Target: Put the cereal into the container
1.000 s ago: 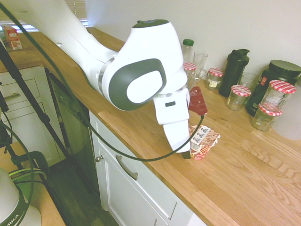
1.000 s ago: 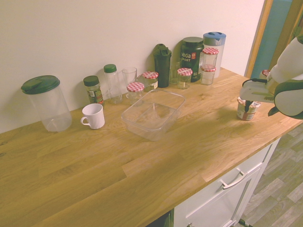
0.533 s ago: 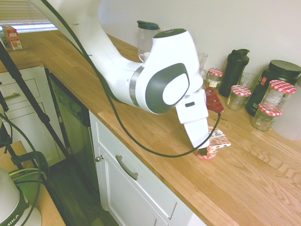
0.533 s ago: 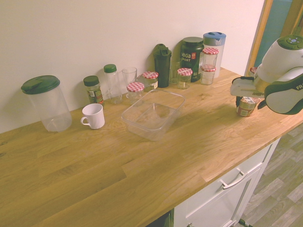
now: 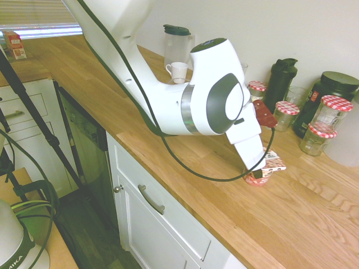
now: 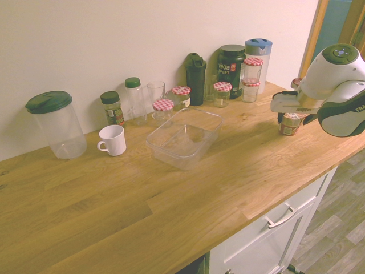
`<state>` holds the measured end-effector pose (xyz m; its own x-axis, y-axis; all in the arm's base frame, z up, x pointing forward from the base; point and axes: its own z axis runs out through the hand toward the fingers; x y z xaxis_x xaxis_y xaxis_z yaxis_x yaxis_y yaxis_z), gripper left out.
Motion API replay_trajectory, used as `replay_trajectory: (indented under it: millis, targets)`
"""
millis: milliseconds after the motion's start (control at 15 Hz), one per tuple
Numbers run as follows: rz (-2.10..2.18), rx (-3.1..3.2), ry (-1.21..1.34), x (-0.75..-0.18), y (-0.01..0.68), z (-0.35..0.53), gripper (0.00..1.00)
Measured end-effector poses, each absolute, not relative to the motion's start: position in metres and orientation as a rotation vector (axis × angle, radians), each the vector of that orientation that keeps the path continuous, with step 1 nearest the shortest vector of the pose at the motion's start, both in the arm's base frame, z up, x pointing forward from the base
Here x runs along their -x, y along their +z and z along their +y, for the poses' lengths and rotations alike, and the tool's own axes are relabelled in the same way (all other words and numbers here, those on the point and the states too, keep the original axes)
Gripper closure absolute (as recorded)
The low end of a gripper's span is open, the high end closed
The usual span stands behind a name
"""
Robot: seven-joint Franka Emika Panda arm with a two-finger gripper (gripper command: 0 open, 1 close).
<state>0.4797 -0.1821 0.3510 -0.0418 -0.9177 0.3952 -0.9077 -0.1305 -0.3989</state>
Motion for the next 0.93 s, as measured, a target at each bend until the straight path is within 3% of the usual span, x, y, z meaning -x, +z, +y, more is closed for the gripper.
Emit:
replay_trajectory:
  millis: [933]
  targets:
    - [2.059,2.14,-0.965,-0.4842,0.3498,-0.179,1.0]
